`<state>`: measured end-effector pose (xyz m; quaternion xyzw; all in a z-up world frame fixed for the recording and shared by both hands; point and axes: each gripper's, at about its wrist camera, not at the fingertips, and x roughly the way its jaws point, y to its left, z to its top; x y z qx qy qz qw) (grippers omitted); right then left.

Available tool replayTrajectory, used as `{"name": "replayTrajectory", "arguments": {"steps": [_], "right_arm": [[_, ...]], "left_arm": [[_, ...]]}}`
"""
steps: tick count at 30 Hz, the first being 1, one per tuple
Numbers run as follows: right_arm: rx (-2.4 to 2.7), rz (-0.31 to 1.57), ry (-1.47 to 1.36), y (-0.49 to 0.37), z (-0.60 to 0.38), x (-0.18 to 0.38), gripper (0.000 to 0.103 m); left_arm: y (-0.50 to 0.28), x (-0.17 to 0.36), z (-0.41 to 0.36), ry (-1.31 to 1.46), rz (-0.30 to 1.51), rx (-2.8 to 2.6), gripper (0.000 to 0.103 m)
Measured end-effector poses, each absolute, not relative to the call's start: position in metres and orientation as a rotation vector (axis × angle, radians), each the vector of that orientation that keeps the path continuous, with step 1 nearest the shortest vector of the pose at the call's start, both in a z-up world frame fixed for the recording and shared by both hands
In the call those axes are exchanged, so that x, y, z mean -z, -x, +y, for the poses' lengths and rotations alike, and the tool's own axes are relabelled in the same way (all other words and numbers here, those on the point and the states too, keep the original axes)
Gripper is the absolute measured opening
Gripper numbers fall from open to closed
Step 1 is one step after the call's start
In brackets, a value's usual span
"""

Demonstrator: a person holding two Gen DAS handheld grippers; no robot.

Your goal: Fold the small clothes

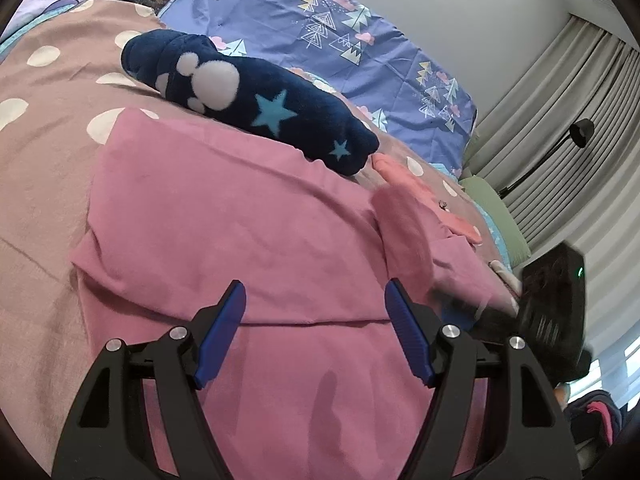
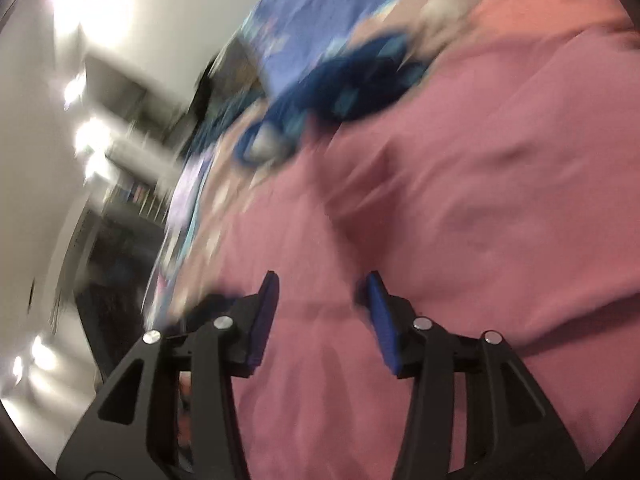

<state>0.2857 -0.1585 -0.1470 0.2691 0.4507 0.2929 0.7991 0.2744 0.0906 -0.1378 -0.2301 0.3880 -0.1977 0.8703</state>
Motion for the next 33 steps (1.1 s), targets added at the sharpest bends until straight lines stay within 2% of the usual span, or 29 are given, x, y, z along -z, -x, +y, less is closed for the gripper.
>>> {"name": "replayTrajectory", "arguments": {"steps": [2,4,17,20,21,23,27,28,30,33], "right_arm": [[-0.680,0.969,-0.365,-0.264,-0.132,0.153,0.050],[-0.685,0.913,-0.283,-0.246,-0.130,0.155,0.051],[-0.504,0.823,-0.661,-0.233,-0.212,0.156,0.053],[-0.381,0.820,-0.683,-0.245,-0.218,0.153,0.041],[-0.377,0.823,-0.676,-0.250,-0.215,0.151,0.030],[-0.445,0.813,-0.622,-0.260,-0.188,0.136,0.014],[-0.698,0.805,-0.456,-0.251,-0.124,0.113,0.014],[-0.752,0.821,-0.400,-0.245,-0.109,0.110,0.016],[-0.748,0.815,-0.355,-0.235,-0.104,0.112,0.034],[-0.660,0.831,-0.405,-0.227,-0.133,0.124,0.037]], "left_arm": [[-0.273,0.137,0.094,0.486,0.811,0.412,0.073],[-0.275,0.135,0.096,0.476,0.809,0.406,0.073],[-0.265,0.123,0.075,0.392,0.793,0.424,0.073],[-0.255,0.127,0.088,0.411,0.792,0.391,0.073],[-0.251,0.128,0.094,0.415,0.788,0.375,0.073],[-0.245,0.127,0.104,0.427,0.780,0.347,0.073],[-0.228,0.121,0.138,0.476,0.738,0.284,0.073],[-0.226,0.120,0.144,0.479,0.735,0.272,0.073],[-0.222,0.120,0.155,0.486,0.738,0.253,0.073],[-0.221,0.123,0.159,0.506,0.750,0.276,0.074]]}}
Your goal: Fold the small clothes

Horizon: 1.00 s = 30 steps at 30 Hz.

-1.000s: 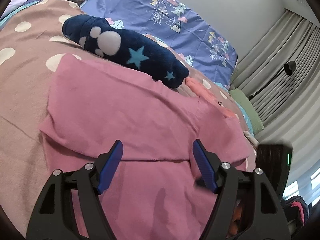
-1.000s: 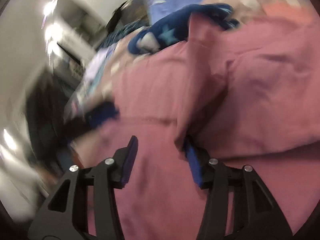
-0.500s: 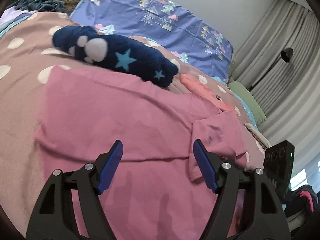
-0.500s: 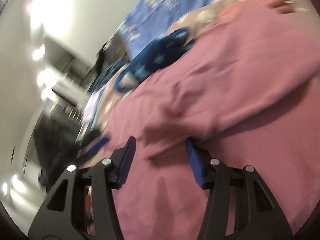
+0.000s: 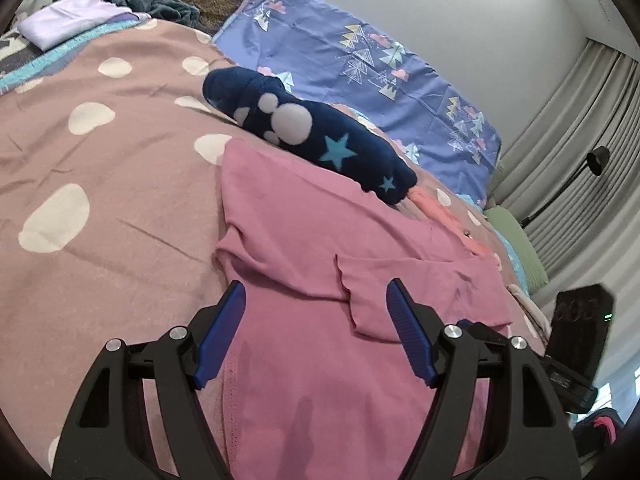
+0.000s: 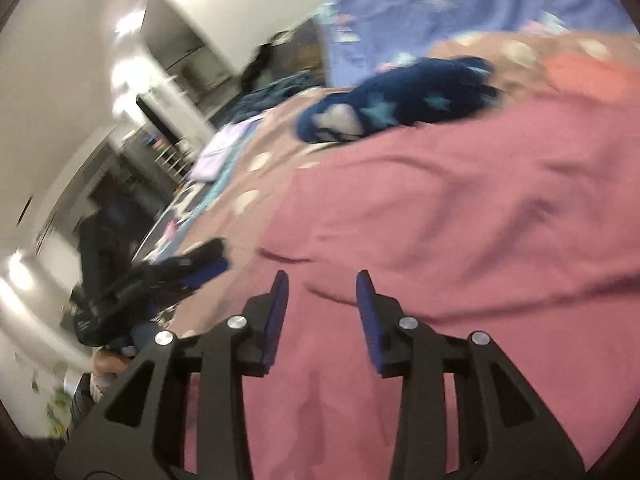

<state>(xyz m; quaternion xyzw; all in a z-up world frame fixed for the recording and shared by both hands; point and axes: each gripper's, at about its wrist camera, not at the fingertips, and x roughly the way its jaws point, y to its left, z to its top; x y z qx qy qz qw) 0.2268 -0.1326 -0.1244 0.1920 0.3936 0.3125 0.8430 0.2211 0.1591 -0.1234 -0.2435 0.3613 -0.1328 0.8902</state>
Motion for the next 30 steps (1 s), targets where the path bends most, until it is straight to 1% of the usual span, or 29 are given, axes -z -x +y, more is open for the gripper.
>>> {"name": "replayTrajectory", "arguments": {"steps": [4,6,7,9,11,12,13,15,19,22,23,26,27,30], "right_arm": [[-0.513,0.851,-0.507,-0.214,-0.183,0.148,0.037],[-0.459,0.865,-0.489,-0.210,-0.193,0.162,0.031],[-0.463,0.864,-0.503,-0.210,-0.193,0.168,0.030],[-0.469,0.859,-0.515,-0.211,-0.193,0.167,0.033],[-0.471,0.864,-0.489,-0.212,-0.188,0.169,0.035],[-0.473,0.864,-0.485,-0.213,-0.187,0.169,0.036],[-0.485,0.859,-0.487,-0.212,-0.187,0.169,0.040],[-0.494,0.857,-0.492,-0.212,-0.187,0.169,0.041],[-0.495,0.853,-0.496,-0.211,-0.192,0.167,0.041],[-0.446,0.846,-0.496,-0.211,-0.195,0.163,0.034],[-0.424,0.834,-0.505,-0.212,-0.196,0.160,0.034],[-0.363,0.764,-0.492,-0.220,-0.202,0.143,0.033],[-0.355,0.757,-0.475,-0.224,-0.201,0.140,0.031],[-0.272,0.741,-0.379,-0.249,-0.195,0.136,0.028]], "left_arm": [[-0.237,0.132,0.135,0.512,0.792,0.334,0.074],[-0.246,0.137,0.114,0.477,0.820,0.370,0.074],[-0.251,0.139,0.103,0.442,0.840,0.376,0.074],[-0.262,0.148,0.081,0.355,0.893,0.346,0.073],[-0.269,0.152,0.068,0.276,0.912,0.305,0.060],[-0.271,0.150,0.059,0.228,0.913,0.321,0.032],[-0.274,0.148,0.054,0.213,0.935,0.346,0.004],[-0.275,0.138,0.049,0.222,0.932,0.382,0.005],[-0.265,0.069,0.041,0.164,0.749,0.419,0.005],[-0.268,0.021,0.044,0.123,0.634,0.420,0.005],[-0.270,0.007,0.047,0.101,0.603,0.410,0.005],[-0.279,-0.010,0.051,0.085,0.570,0.401,0.005],[-0.281,-0.013,0.056,0.078,0.563,0.394,0.005],[-0.286,-0.012,0.064,0.056,0.561,0.358,0.005]]}}
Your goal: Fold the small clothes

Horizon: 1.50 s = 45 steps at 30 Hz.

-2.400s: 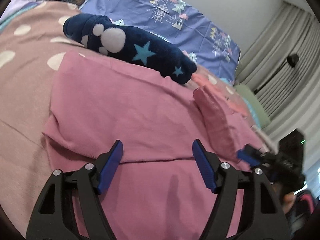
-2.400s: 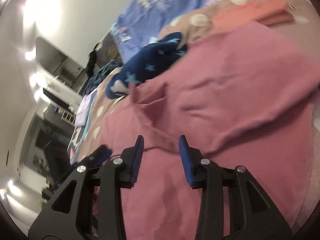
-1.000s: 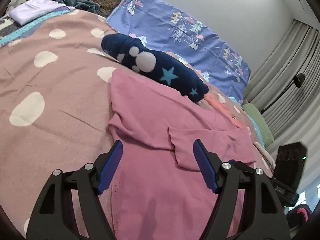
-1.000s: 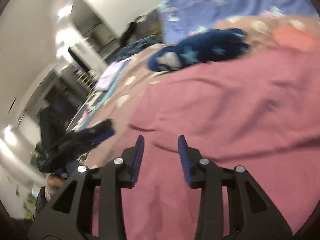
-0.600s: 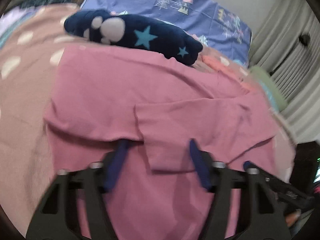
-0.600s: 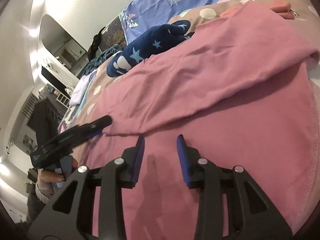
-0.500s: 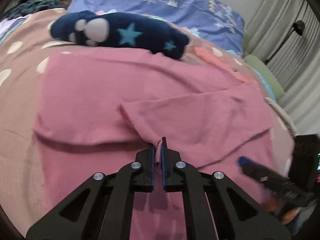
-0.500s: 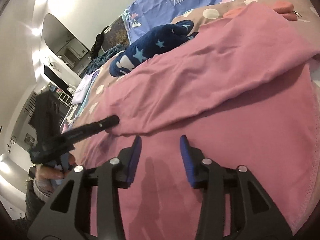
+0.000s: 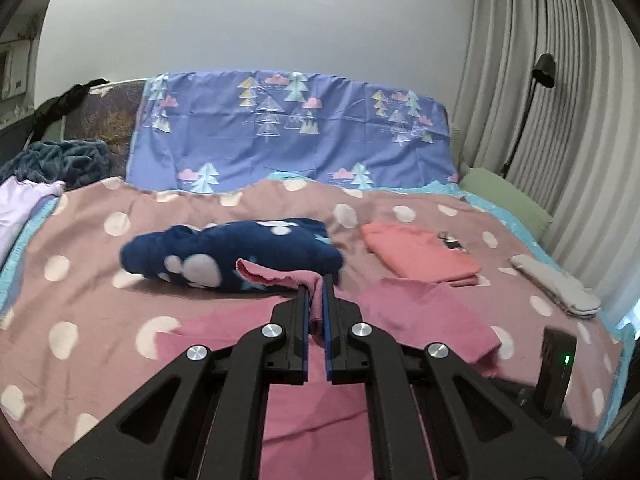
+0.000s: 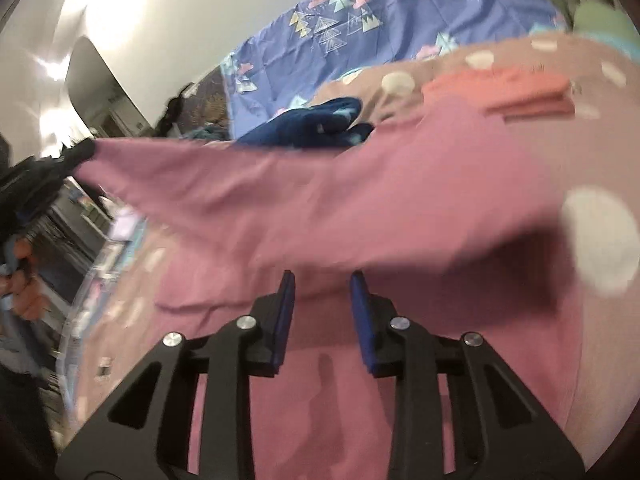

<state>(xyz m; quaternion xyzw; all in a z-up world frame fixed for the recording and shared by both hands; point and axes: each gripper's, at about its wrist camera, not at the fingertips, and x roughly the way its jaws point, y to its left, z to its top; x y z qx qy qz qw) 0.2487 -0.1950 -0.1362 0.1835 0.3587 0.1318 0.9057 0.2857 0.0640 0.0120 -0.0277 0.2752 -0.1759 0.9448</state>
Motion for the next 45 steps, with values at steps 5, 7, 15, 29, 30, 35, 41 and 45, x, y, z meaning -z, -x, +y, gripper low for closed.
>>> {"name": "replayTrajectory", "arguments": {"steps": [5,7,15,29,30,35,41,45], "right_arm": [[-0.123,0.798,-0.479,-0.262,-0.226,0.168,0.018],[-0.146,0.795,-0.534,-0.259,-0.234,0.171,0.018],[-0.249,0.790,-0.425,-0.222,-0.216,0.160,0.056],[-0.273,0.796,-0.419,-0.217,-0.213,0.161,0.062],[-0.274,0.795,-0.420,-0.217,-0.213,0.161,0.062],[-0.281,0.794,-0.427,-0.216,-0.214,0.161,0.064],[-0.286,0.793,-0.427,-0.216,-0.213,0.161,0.065],[-0.286,0.794,-0.422,-0.215,-0.213,0.161,0.066]], "left_arm": [[-0.301,0.032,0.114,0.071,0.632,0.191,0.005],[-0.312,0.070,0.138,0.094,0.724,0.131,0.005],[-0.302,0.142,0.171,0.215,0.867,0.101,0.036],[-0.333,0.129,0.102,-0.034,0.855,0.157,0.058],[-0.336,0.131,0.101,-0.034,0.864,0.165,0.048],[-0.294,0.109,0.098,-0.118,0.730,0.253,0.003],[-0.246,0.110,0.134,-0.120,0.738,0.256,0.008],[-0.238,0.124,0.154,-0.056,0.788,0.228,0.032]]}}
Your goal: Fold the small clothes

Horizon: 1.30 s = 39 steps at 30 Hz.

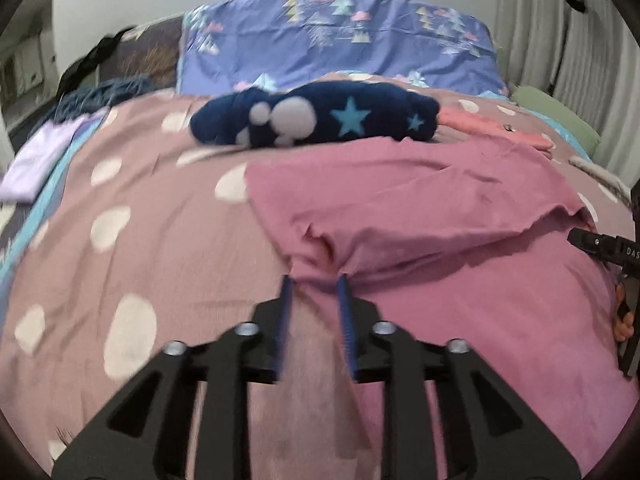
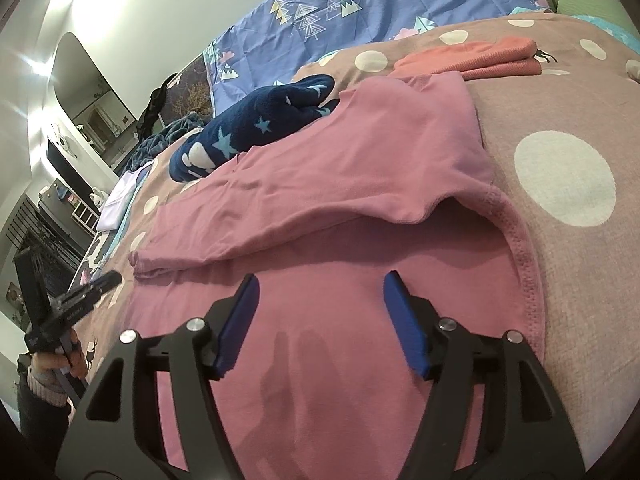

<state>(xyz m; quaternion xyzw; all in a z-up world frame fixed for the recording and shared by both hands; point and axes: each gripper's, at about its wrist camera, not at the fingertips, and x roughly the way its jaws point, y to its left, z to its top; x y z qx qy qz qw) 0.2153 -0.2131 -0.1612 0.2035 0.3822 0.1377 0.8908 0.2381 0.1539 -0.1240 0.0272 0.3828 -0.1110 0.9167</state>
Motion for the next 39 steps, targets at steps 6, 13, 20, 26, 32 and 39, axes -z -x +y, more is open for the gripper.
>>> {"name": "replayTrajectory", "arguments": {"steps": [6,13,20,26,32,39], "right_arm": [[-0.290,0.794,-0.421,-0.214,-0.212,0.161,0.068],[-0.289,0.793,-0.423,-0.214,-0.211,0.160,0.069],[-0.289,0.794,-0.423,-0.214,-0.210,0.161,0.069],[-0.294,0.792,-0.423,-0.214,-0.209,0.160,0.070],[-0.294,0.792,-0.422,-0.213,-0.208,0.160,0.071],[-0.295,0.792,-0.422,-0.213,-0.208,0.159,0.071]], "left_arm": [[-0.247,0.121,0.137,-0.036,0.742,0.240,0.053],[-0.271,0.133,0.105,-0.092,0.825,0.264,0.049],[-0.255,0.119,0.125,0.102,0.900,0.407,0.003],[-0.254,0.128,0.147,0.137,0.925,0.321,0.046],[-0.281,0.118,0.156,0.225,0.882,0.301,0.049],[-0.339,0.145,0.143,0.094,1.019,0.195,0.032]]}}
